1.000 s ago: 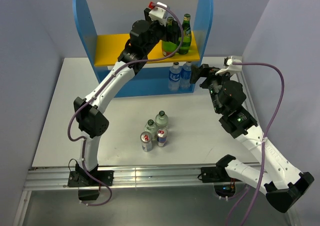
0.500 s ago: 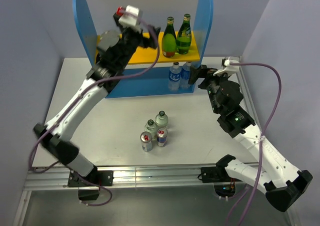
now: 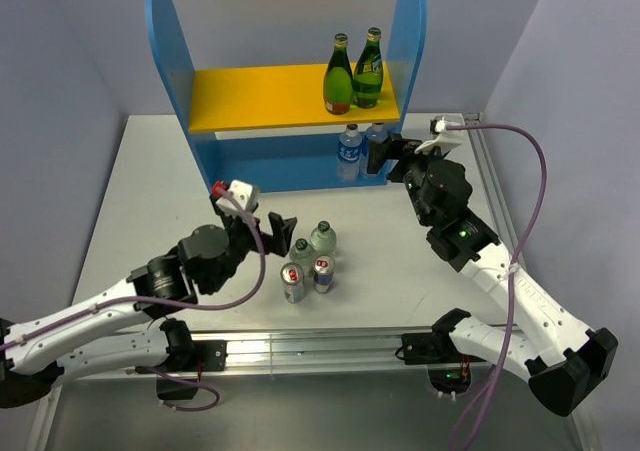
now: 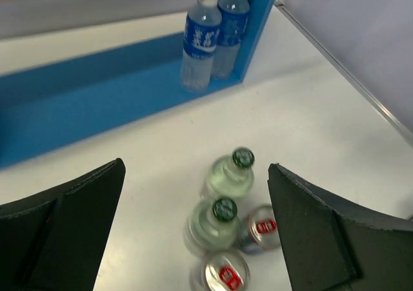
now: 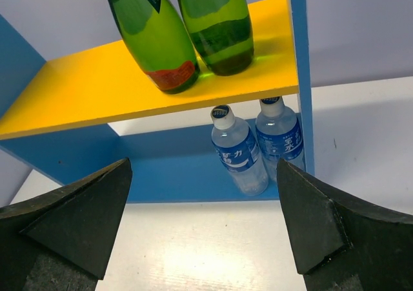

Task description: Place and organize the beverage onto the shelf

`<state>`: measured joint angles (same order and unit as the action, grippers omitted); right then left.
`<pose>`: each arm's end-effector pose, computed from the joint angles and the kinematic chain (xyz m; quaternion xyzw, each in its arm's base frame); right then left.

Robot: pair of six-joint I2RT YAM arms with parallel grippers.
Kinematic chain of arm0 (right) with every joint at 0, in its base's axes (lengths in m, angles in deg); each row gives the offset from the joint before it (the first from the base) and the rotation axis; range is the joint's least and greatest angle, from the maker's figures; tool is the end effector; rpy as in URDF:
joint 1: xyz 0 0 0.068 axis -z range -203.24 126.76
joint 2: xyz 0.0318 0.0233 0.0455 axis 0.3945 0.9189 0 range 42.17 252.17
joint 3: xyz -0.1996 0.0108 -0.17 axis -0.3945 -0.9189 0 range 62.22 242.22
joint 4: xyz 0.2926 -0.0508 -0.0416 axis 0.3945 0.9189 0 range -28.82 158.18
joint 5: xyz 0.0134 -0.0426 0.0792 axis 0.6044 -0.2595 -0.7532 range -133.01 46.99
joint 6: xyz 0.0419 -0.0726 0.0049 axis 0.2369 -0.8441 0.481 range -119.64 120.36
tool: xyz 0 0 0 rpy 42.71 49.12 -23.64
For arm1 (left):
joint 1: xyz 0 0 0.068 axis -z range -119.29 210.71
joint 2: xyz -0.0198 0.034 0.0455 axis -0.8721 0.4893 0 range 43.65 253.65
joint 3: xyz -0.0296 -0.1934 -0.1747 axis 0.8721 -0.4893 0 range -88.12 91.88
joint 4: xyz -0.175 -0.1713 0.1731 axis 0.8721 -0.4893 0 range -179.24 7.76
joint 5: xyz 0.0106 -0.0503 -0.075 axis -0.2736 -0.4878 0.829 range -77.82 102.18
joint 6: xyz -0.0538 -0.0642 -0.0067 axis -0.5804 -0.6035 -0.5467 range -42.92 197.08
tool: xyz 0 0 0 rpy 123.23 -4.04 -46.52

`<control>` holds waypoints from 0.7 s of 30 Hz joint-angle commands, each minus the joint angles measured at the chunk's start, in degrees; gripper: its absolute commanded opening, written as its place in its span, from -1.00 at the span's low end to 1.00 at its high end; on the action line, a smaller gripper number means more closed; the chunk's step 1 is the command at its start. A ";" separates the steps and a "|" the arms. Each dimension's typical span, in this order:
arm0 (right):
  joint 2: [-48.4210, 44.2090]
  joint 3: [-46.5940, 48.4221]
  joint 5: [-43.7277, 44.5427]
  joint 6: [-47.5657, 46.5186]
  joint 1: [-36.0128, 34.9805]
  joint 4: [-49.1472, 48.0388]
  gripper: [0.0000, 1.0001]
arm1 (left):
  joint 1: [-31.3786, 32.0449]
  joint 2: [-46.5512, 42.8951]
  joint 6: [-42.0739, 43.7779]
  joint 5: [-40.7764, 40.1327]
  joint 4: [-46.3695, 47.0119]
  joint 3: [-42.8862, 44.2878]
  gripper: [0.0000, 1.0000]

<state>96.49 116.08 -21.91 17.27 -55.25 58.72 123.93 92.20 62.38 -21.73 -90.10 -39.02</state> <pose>0.2693 0.1372 0.3819 0.0408 0.6943 0.1770 0.6964 0.1590 -0.2239 0.3488 0.1195 0.7339 -0.2271 0.6289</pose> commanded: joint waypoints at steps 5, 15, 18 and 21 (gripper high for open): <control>0.78 0.28 0.69 1.11 -0.33 -0.97 1.00 | 10.32 -3.47 -19.90 -8.18 -10.94 -5.41 0.99; -0.62 -2.36 2.54 1.64 -0.34 -0.35 1.00 | 24.05 4.09 -38.65 -14.69 -15.79 -12.09 0.99; -0.98 -3.15 2.54 2.16 -0.42 -0.09 1.00 | 24.32 5.32 -39.53 -14.78 -12.46 -14.90 0.99; -1.76 -4.46 2.37 2.60 -0.42 -0.18 1.00 | 24.32 7.86 -38.92 -16.26 -9.82 -16.93 0.99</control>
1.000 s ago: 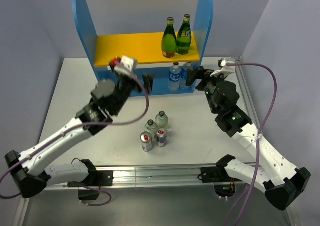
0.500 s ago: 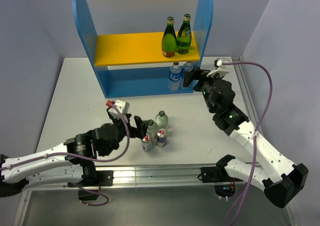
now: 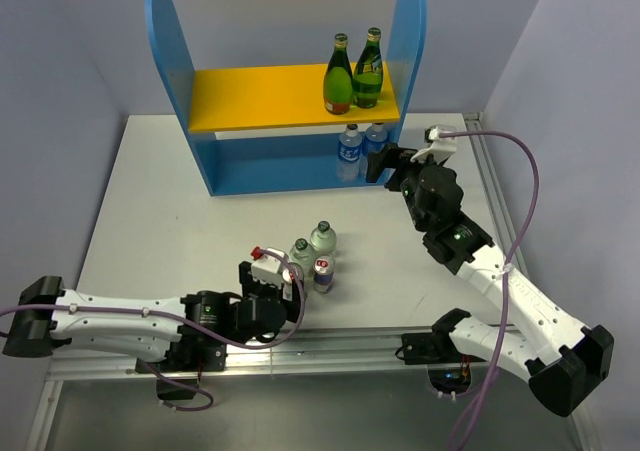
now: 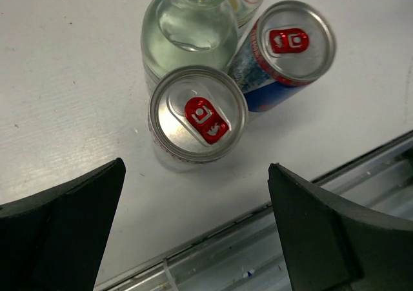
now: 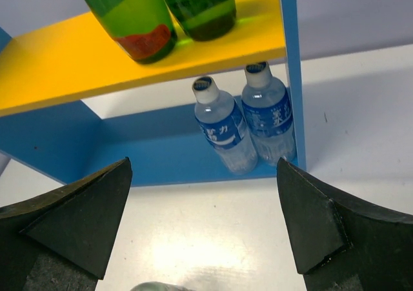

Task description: Place and organize the beverage onto the shelf

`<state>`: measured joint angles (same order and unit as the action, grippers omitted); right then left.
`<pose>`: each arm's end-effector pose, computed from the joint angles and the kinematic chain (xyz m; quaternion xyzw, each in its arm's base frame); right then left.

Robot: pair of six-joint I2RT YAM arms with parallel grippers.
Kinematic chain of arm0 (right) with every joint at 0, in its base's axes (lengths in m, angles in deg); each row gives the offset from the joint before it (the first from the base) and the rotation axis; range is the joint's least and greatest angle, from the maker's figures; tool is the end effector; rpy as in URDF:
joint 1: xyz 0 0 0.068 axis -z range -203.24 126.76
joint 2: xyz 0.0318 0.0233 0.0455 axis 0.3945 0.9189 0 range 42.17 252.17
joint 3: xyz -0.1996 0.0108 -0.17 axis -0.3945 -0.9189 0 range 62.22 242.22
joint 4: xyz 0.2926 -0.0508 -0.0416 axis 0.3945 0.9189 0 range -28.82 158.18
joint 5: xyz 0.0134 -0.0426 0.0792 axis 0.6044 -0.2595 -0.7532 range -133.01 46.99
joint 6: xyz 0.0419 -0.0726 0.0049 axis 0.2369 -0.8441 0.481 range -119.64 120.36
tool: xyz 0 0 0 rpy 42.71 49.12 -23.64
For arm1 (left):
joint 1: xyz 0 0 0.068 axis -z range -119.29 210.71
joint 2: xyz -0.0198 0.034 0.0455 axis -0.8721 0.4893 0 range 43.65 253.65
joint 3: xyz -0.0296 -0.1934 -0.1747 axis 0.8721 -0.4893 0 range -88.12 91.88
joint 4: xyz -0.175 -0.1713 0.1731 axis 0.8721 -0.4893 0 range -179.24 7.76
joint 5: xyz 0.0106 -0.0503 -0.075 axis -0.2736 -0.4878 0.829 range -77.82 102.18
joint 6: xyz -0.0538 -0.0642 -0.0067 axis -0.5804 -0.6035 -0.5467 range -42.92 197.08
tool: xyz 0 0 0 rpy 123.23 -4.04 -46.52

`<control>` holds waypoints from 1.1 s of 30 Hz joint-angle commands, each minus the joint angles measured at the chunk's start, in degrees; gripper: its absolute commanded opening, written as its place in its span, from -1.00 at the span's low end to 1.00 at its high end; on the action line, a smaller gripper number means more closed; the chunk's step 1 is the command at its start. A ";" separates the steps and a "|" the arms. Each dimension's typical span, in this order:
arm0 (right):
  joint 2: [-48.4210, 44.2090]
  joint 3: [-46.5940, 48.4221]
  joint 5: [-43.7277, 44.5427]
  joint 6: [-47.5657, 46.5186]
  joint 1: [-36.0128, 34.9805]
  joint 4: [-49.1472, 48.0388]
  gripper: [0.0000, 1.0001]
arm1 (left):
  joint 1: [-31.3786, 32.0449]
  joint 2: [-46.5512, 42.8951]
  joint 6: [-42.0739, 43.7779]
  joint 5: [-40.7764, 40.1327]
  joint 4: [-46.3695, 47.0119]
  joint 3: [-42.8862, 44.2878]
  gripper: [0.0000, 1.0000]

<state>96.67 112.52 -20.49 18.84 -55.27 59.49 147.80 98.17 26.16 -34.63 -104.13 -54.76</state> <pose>0.2727 0.1375 0.3523 0.0504 0.7195 0.1617 0.6735 0.0664 -0.2490 0.1875 0.1110 0.8493 -0.2107 0.4711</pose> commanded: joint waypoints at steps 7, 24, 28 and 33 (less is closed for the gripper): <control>-3.69 -2.31 -0.37 2.08 -0.40 -0.07 1.00 | -1.21 7.52 -0.33 -7.07 15.55 -5.49 0.99; -15.38 -14.97 6.90 16.93 -28.68 19.79 1.00 | -16.25 14.29 16.55 4.35 43.50 -11.13 0.15; -17.50 -18.04 7.98 18.87 -35.81 20.42 1.00 | -16.69 16.31 17.34 5.23 44.83 -9.99 0.00; -14.00 -21.30 6.92 20.10 -41.88 15.68 1.00 | -16.60 17.11 17.34 5.41 45.10 -9.55 -0.61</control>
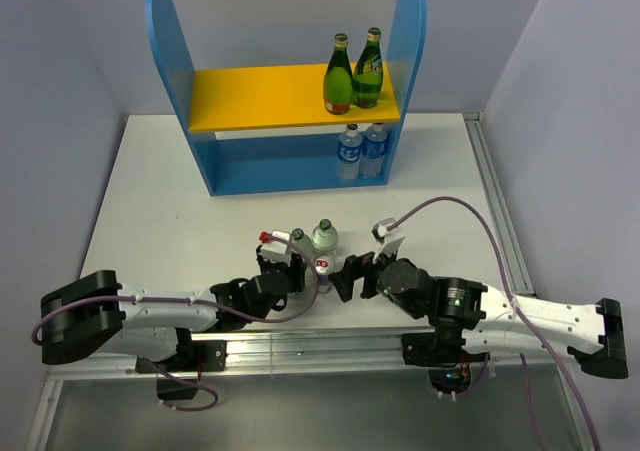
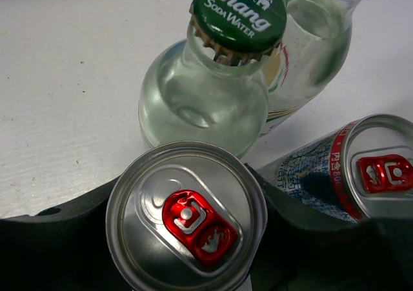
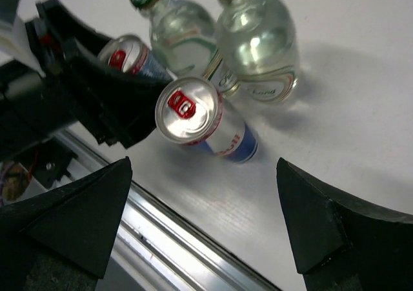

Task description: Place and organize the beverage onto the shelf

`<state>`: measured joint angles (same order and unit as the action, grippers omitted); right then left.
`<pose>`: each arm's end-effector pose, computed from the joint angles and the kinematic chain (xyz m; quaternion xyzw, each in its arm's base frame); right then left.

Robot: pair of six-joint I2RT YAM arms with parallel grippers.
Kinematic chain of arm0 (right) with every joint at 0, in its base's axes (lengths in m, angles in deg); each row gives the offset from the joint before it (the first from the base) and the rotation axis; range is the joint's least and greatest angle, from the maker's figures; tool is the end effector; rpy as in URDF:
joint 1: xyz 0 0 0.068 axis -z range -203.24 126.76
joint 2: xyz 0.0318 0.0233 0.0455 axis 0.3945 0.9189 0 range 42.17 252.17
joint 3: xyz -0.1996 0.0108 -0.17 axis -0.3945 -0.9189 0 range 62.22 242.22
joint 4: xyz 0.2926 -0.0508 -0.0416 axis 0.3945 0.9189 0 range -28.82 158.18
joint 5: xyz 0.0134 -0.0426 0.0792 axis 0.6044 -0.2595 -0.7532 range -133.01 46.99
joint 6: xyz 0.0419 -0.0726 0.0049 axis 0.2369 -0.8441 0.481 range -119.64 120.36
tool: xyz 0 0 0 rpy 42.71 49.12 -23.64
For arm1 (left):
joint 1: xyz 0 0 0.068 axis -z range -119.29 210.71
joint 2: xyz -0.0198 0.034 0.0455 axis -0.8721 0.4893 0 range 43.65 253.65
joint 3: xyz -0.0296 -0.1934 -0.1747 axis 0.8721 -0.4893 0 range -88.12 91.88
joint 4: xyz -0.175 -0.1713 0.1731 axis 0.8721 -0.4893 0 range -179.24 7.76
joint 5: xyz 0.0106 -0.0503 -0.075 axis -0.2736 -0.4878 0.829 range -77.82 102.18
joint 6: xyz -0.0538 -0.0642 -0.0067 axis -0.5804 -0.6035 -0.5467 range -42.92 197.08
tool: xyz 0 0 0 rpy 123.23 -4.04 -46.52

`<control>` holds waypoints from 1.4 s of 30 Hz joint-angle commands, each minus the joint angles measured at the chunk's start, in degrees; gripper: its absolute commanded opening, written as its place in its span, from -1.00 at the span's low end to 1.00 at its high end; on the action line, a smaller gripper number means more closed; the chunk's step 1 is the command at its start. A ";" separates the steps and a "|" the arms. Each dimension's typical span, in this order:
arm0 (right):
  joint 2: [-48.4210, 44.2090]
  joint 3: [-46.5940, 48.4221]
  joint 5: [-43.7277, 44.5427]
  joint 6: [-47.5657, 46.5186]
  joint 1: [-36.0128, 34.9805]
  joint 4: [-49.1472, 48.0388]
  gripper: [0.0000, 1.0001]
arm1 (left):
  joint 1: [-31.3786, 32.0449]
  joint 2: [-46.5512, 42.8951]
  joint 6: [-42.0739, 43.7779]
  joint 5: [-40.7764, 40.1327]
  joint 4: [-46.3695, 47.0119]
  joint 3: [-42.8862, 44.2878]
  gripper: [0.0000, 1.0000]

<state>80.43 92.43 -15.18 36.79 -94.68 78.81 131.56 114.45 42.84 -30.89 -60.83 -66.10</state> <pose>0.1082 0.2145 0.2294 -0.1252 0.8222 0.2978 0.4687 0.1405 -0.2514 0.1185 0.0685 0.8144 -0.1931 0.5429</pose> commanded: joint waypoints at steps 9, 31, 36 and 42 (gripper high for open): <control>11.74 -7.18 4.59 1.90 -6.52 -19.18 1.00 | -0.36 -2.95 0.49 0.00 -2.77 2.41 -0.99; 34.60 -5.52 21.29 -6.28 -6.26 -43.55 0.62 | -0.10 -8.58 1.89 -3.07 -10.94 6.01 -0.99; 34.51 -6.13 23.14 -6.01 -6.34 -44.44 -0.02 | 0.96 -12.18 2.60 -4.48 -16.90 8.82 -0.99; 33.02 -6.40 23.93 -5.49 -6.34 -42.69 -0.95 | 2.01 -15.35 5.58 -6.50 -31.76 19.97 -0.99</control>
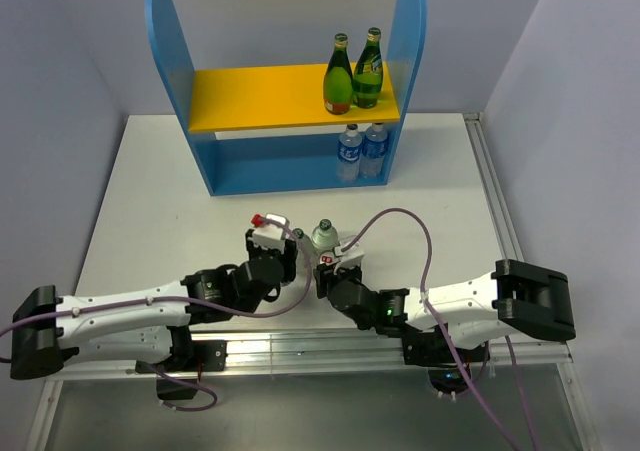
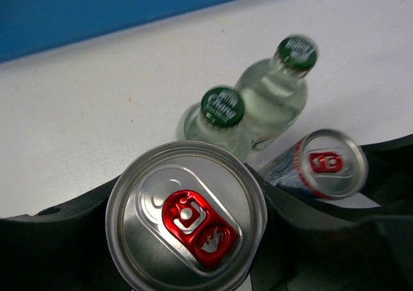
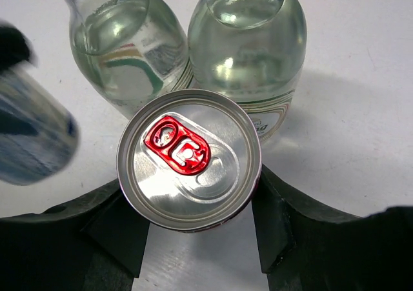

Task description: Place and organize the beverage onto the shelf

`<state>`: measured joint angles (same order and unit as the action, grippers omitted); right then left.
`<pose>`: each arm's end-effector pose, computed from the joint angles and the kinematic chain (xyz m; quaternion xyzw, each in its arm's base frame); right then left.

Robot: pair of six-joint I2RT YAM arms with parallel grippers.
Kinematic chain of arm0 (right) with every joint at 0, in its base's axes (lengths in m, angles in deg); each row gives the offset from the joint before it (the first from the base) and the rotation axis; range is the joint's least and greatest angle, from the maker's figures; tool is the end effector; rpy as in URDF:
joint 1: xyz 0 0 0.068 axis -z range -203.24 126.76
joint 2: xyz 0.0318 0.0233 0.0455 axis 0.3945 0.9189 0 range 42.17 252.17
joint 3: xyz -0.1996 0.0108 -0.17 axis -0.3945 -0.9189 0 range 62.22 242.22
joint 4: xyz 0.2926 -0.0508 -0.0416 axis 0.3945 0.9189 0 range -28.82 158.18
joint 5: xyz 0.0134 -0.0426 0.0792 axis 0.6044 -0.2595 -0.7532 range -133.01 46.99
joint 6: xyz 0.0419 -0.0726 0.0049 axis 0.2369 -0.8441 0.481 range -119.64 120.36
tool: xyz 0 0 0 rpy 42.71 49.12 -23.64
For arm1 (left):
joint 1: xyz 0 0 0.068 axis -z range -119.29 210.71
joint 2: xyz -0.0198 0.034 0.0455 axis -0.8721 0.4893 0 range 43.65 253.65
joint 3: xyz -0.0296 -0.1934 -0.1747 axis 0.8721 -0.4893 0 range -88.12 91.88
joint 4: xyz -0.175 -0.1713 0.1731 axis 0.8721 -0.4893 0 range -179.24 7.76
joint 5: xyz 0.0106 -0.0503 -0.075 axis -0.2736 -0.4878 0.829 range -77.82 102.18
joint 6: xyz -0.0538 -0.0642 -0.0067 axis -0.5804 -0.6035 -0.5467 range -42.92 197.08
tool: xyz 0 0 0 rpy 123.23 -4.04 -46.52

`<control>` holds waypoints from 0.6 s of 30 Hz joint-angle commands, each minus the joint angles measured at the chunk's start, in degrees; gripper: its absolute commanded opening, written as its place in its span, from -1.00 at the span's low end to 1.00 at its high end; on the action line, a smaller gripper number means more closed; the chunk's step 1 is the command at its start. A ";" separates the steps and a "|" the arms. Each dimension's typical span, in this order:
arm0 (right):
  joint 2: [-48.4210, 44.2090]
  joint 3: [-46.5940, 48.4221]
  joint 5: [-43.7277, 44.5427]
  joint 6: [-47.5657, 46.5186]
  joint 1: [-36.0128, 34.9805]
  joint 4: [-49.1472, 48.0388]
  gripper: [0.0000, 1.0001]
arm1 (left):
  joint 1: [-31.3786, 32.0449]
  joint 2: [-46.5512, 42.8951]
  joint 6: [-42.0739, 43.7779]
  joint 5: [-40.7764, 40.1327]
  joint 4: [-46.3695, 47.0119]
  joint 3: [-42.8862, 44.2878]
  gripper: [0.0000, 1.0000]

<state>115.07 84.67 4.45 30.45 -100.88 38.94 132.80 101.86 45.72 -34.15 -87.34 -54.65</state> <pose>0.1134 0.2646 0.1150 -0.1277 0.8022 0.1760 0.5561 0.1366 -0.2496 0.2015 0.0921 0.8145 -0.1509 0.5526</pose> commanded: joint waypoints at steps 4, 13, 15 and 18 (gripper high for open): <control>-1.62 1.80 4.22 1.82 -0.14 -1.67 -1.00 | 0.68 -2.93 6.64 -5.35 -16.15 20.29 -0.99; -6.36 -0.40 3.07 1.64 -0.66 -2.81 -1.00 | -10.81 2.25 28.27 -3.08 -8.53 41.73 -0.99; -6.98 -0.83 3.42 1.56 -1.10 -2.72 -1.00 | -18.19 5.31 29.94 1.82 -6.51 44.56 -0.99; -8.74 -1.54 3.78 1.29 -1.54 -2.81 -1.00 | -27.16 10.66 30.56 6.85 -5.01 50.18 -0.99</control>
<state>109.21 83.45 4.60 30.95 -101.67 40.01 110.99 108.81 71.43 -33.49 -98.60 -9.53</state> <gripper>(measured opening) 0.633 0.592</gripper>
